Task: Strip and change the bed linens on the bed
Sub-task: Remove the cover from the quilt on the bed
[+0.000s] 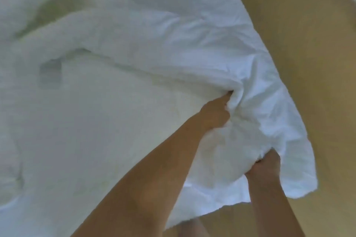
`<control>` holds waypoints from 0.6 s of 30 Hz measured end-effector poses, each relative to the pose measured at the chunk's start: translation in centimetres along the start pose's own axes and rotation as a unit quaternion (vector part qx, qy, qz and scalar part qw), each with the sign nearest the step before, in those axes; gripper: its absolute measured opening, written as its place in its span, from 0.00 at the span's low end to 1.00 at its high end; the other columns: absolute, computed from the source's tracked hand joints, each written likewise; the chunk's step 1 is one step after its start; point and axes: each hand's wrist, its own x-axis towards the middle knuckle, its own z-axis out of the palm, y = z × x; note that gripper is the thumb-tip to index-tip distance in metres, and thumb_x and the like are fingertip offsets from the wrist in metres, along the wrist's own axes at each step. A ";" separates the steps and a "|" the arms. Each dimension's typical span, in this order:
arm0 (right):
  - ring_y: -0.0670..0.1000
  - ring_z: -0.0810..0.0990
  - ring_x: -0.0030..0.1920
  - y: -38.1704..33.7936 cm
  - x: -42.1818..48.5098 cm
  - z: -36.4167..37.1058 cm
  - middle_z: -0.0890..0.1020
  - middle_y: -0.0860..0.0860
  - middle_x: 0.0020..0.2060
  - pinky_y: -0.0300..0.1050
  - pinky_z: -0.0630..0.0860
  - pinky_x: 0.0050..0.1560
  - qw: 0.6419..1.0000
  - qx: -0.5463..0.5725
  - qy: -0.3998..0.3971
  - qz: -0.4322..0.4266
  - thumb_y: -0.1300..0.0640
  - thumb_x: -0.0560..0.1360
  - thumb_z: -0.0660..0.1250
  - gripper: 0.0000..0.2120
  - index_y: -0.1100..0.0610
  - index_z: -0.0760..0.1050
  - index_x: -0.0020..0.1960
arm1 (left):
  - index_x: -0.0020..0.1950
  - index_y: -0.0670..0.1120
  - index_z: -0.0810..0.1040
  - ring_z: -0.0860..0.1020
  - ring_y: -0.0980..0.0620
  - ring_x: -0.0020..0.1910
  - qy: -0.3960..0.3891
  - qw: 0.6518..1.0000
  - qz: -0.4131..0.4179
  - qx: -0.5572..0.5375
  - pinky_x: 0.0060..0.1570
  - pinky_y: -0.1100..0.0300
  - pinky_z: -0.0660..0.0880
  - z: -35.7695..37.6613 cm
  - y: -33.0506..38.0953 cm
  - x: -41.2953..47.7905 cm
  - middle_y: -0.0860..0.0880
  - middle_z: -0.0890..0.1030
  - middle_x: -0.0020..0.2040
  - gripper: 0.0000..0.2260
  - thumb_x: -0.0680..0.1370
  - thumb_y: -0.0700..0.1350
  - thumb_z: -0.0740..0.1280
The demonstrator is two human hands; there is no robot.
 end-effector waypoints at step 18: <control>0.44 0.70 0.24 2.9 3.1 -2.9 0.73 0.43 0.22 0.35 0.67 0.27 0.824 -0.503 -0.075 -0.248 0.60 0.70 0.67 0.14 0.43 0.67 0.38 | 0.60 0.55 0.78 0.82 0.50 0.49 -0.051 0.948 -0.163 -0.269 0.53 0.49 0.78 -2.4 5.0 -1.5 0.52 0.83 0.50 0.39 0.56 0.76 0.65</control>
